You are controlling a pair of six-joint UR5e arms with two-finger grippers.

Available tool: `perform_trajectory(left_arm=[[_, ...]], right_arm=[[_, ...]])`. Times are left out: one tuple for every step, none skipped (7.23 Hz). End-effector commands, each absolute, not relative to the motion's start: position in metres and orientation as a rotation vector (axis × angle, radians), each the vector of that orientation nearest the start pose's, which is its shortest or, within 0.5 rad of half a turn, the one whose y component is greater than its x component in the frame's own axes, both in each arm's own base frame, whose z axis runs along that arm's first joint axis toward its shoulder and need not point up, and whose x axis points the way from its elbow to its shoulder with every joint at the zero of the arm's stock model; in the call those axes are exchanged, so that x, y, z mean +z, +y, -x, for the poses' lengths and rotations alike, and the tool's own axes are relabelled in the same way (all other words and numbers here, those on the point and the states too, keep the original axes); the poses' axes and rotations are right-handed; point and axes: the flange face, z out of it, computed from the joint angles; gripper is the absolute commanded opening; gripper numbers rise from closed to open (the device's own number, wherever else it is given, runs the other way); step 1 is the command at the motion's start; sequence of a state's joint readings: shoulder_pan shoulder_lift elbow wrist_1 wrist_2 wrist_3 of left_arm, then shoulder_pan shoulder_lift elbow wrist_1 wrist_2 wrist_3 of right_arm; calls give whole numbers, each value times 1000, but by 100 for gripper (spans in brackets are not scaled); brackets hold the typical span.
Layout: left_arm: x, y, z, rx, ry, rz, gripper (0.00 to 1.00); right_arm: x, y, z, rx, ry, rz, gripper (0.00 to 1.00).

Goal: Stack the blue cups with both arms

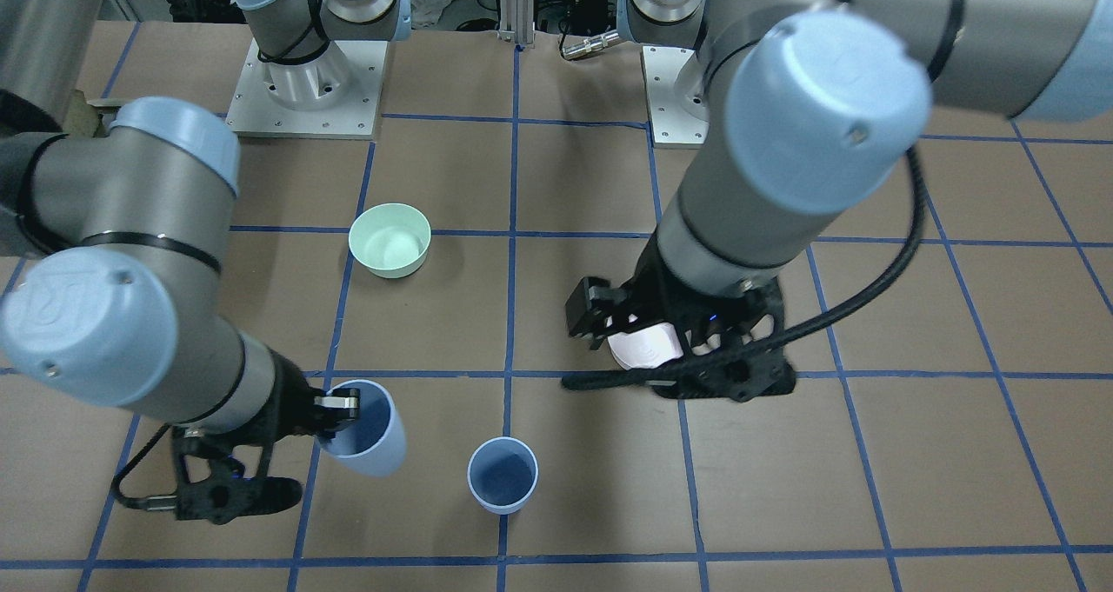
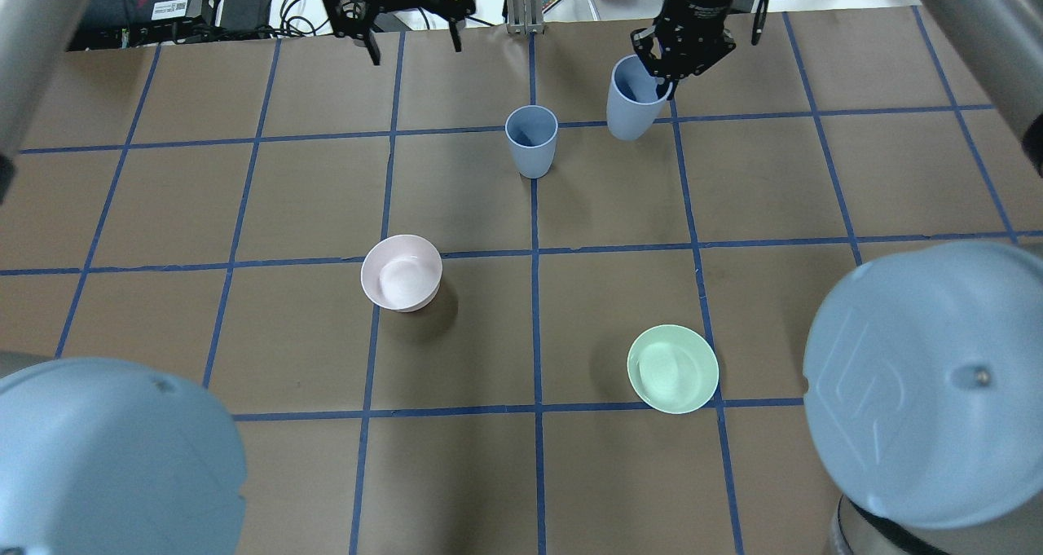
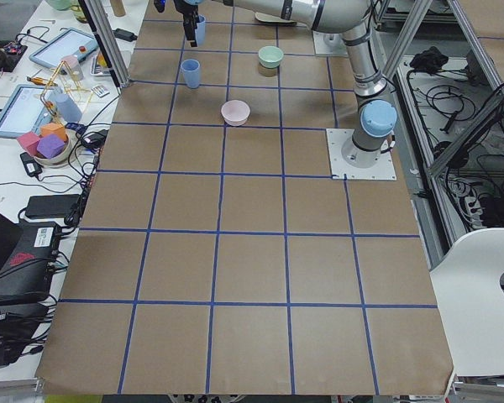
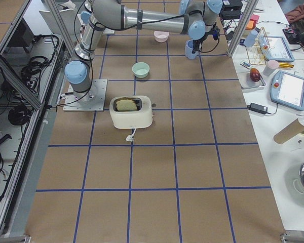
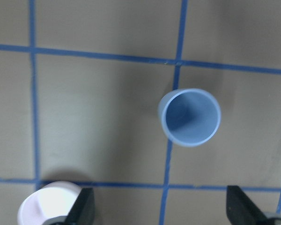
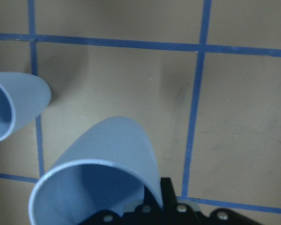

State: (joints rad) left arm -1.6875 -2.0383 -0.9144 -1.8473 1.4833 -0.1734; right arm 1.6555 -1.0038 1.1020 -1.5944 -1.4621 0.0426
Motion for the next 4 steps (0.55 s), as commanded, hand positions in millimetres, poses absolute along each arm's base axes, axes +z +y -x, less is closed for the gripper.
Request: perform_trajectory(left_arm=[[587,-584,153,166,3212,16,100],[575,-558,139,300,3168,62,100],[561,-540,130,282,3153,91,100],[545,-530,129,169,3157,89,100]], right_arm=[[396,-666,-294,94,3037,-98,0],[395,-660,-305,107,3047,-97,0],[392,-657,-318,106,3044,-125,0],[375,-663,-319,129,3054,-143,0]])
